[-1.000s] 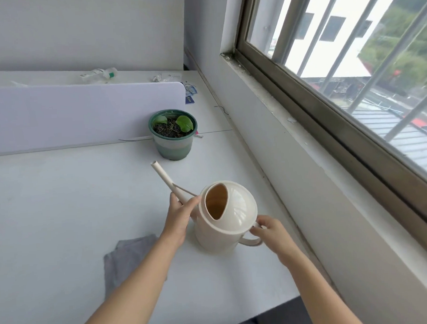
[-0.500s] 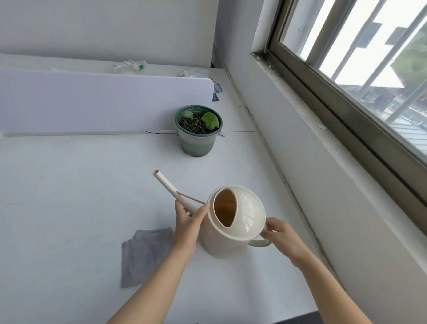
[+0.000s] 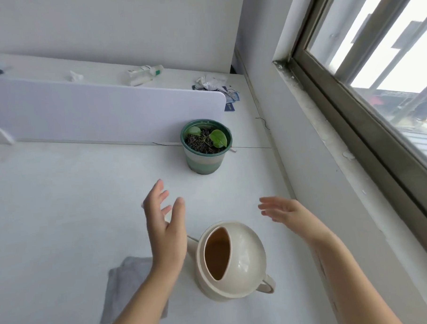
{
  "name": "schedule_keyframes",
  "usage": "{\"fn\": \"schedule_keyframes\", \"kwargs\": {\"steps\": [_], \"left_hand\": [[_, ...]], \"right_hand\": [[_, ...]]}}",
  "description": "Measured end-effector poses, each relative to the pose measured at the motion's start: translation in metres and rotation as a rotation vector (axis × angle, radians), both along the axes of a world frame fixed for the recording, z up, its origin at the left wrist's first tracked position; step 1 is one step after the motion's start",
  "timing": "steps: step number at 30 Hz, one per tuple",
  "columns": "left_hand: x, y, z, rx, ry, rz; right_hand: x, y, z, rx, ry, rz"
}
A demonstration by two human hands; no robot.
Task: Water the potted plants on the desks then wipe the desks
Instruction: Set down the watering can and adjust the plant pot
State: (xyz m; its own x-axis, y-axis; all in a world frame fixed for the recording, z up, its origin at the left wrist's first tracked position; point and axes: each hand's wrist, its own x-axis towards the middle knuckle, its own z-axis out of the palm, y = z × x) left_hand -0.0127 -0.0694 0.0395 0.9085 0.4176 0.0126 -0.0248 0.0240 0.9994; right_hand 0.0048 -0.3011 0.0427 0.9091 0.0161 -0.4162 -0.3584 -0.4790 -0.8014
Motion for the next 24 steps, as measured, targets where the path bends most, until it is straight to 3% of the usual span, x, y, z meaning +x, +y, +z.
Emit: {"fn": "schedule_keyframes", "kwargs": {"steps": [8,13,18,24], "left_hand": [[0.116,-0.03,-0.006,0.223,0.176,-0.085],[0.176,-0.031,-0.03,0.066,0.341,-0.085],[0.213,-0.033,-0.039,0.061,0.344,-0.037],[0.248,-0.032,-0.047,-0.15,0.336,-0.073]], "right_hand": [[0.098,0.03,-0.002,0.163,-0.136,-0.168],[0.144,0.043,-0.016,0.22,-0.189,-0.321],[0.181,0.056,-0.026,0.32,-0.224,-0.429],[0.201,0.068,-0.053,0.447,-0.218,-0.535]]}}
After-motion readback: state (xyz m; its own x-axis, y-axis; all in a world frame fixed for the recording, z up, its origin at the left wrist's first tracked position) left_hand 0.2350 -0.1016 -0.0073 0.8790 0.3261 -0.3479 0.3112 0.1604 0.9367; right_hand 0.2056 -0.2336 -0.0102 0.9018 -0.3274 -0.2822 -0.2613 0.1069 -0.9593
